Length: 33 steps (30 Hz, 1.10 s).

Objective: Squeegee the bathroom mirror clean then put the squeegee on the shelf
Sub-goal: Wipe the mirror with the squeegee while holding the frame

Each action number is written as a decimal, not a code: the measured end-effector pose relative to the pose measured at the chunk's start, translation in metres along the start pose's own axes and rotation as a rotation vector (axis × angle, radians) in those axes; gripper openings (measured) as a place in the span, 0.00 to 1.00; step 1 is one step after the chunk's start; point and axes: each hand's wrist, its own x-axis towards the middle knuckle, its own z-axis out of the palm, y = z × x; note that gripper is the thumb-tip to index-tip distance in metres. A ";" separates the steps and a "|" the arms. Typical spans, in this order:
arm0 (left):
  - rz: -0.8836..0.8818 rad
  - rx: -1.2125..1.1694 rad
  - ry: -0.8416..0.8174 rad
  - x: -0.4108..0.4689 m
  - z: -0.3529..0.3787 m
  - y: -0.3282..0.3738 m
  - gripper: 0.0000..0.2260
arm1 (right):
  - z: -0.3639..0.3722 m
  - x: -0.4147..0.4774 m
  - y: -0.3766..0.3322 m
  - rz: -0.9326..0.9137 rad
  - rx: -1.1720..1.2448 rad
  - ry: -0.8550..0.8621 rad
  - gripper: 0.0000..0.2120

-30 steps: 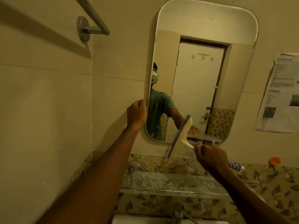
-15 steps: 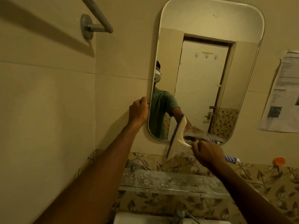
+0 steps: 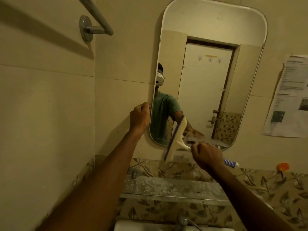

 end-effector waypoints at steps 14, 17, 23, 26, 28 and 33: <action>0.101 0.155 0.009 -0.007 0.003 -0.003 0.13 | 0.002 0.002 -0.043 -0.005 0.168 0.128 0.21; 0.099 0.158 0.018 -0.006 0.005 -0.004 0.13 | 0.005 0.002 -0.025 0.005 0.172 0.056 0.20; 0.060 0.116 -0.037 -0.005 -0.002 -0.001 0.14 | 0.008 -0.022 0.048 0.209 0.093 -0.014 0.20; 0.024 0.082 -0.064 -0.007 -0.004 -0.001 0.15 | 0.009 -0.036 0.050 0.249 0.087 0.014 0.23; 0.005 0.084 -0.069 -0.008 -0.004 -0.003 0.16 | 0.003 -0.038 0.030 0.171 0.111 0.004 0.22; -0.027 0.084 -0.060 -0.010 -0.005 -0.007 0.17 | 0.008 -0.014 -0.059 -0.184 0.021 0.000 0.22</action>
